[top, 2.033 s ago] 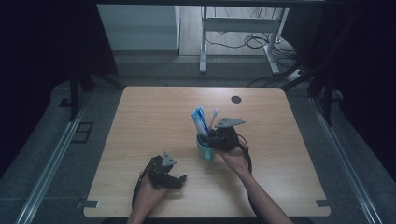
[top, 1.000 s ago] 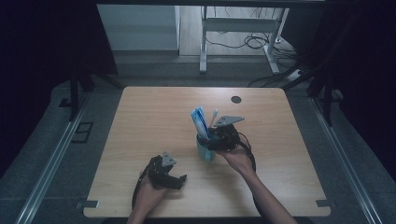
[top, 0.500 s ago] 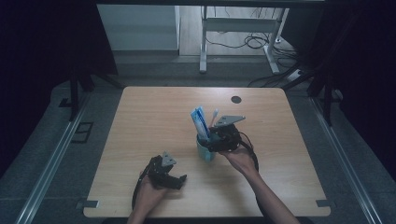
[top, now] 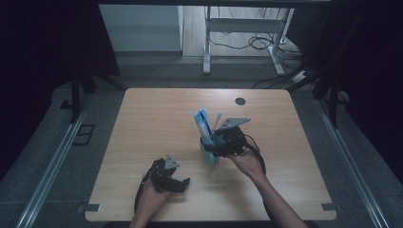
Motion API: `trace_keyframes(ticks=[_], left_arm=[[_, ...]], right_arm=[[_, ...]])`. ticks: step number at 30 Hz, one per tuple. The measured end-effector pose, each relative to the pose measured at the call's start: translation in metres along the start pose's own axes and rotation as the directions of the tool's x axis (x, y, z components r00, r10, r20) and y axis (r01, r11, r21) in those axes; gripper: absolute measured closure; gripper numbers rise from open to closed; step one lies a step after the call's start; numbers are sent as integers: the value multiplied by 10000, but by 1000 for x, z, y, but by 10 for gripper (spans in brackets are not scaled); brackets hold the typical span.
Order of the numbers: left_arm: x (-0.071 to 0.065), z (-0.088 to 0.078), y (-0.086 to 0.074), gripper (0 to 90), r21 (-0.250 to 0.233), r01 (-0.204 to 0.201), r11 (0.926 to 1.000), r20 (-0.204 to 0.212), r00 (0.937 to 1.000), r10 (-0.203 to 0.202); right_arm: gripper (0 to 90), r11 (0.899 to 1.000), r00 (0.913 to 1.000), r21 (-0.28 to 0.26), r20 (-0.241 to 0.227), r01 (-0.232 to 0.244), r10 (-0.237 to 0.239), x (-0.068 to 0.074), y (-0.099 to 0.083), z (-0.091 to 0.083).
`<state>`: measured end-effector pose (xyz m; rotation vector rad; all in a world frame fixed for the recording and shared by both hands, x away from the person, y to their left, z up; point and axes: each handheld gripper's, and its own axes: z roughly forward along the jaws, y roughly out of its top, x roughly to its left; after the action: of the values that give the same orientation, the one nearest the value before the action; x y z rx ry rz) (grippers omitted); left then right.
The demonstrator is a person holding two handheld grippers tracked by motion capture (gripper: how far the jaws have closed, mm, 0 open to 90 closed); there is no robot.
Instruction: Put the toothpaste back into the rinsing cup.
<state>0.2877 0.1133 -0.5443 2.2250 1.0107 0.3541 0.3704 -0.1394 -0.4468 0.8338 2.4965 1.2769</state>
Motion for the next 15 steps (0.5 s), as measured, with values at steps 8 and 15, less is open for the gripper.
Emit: trace_keyframes(ticks=[8, 15], left_arm=[[0, 0, 0, 27, -22, 26, 10000, -6, 10000, -26], [0, 0, 0, 27, -27, 32, 10000, -6, 10000, -32]], right_arm=[[149, 9995, 9996, 109, 56, 282, -283, 3, 0, -4], [137, 9994, 9995, 169, 3, 317, -318, 5, 0, -10]])
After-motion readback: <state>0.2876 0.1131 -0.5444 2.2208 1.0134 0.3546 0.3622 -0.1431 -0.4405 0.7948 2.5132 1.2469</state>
